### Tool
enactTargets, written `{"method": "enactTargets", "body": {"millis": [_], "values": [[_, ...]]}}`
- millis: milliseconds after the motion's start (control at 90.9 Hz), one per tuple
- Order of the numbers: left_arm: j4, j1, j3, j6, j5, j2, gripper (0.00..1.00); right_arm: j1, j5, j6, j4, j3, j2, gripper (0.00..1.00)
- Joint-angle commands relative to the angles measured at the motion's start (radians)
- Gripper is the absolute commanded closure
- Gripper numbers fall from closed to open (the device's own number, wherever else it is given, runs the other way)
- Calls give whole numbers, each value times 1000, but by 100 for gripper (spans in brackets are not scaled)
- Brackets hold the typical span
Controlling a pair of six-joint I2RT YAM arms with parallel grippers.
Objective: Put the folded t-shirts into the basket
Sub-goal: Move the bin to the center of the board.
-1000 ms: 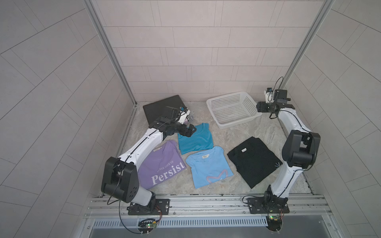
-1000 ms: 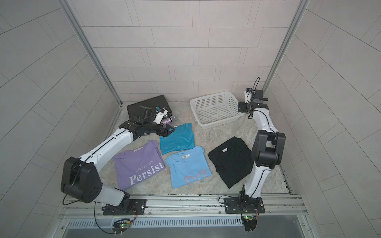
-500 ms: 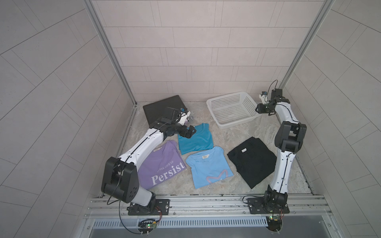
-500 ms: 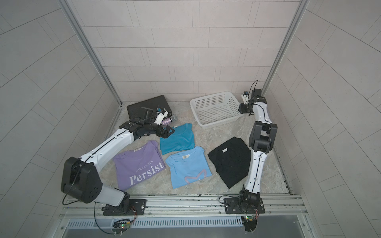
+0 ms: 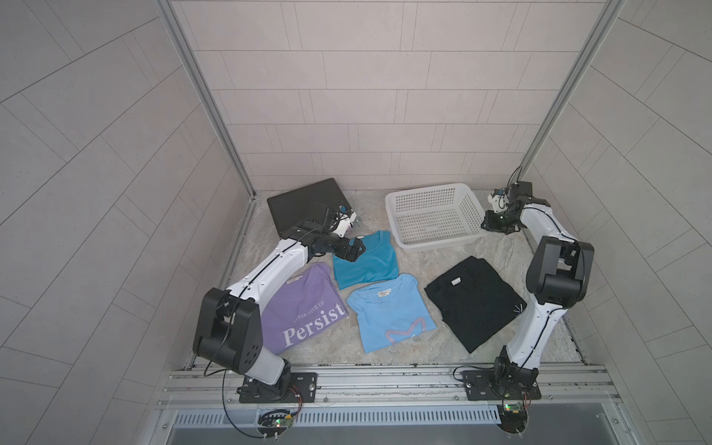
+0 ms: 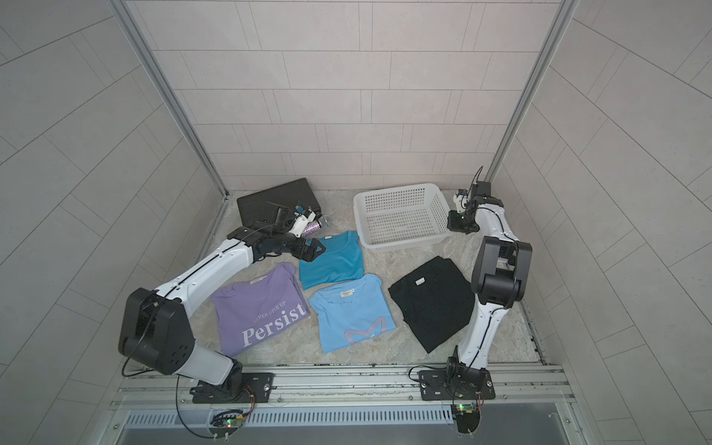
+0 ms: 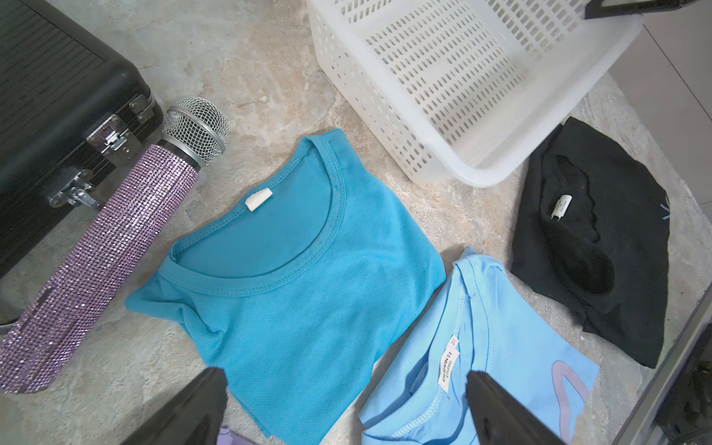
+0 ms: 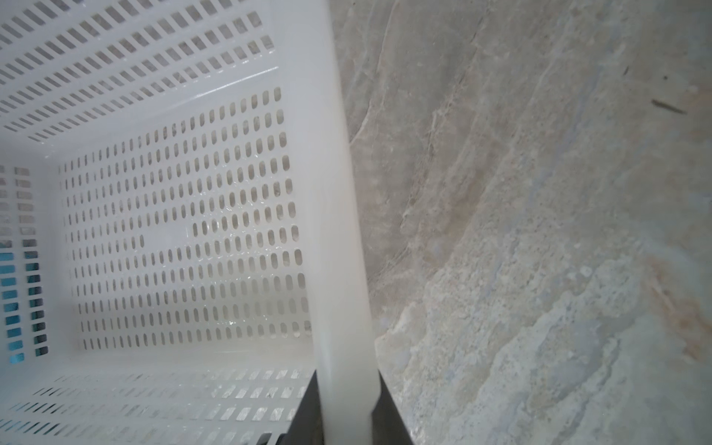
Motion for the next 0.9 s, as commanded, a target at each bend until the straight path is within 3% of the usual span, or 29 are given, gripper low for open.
{"method": "enactTargets", "body": {"millis": [0,231,539,715,891], "values": [[-29,-5,18,17,-4,-9,2,12,30,43,50,-70,-70,82],[-41,-4,17,21,-87,0,2,53,63,110,88,-210,-145,83],[-85,12,-63,-29,-216,16,4,83,43,83,90,-197,-96,83],[-119,46,-71,-86,-208,48,5,92,38,66,77,-176,-82,82],[-110,49,-60,-116,-220,105,10,84,69,49,49,-127,-65,71]]}}
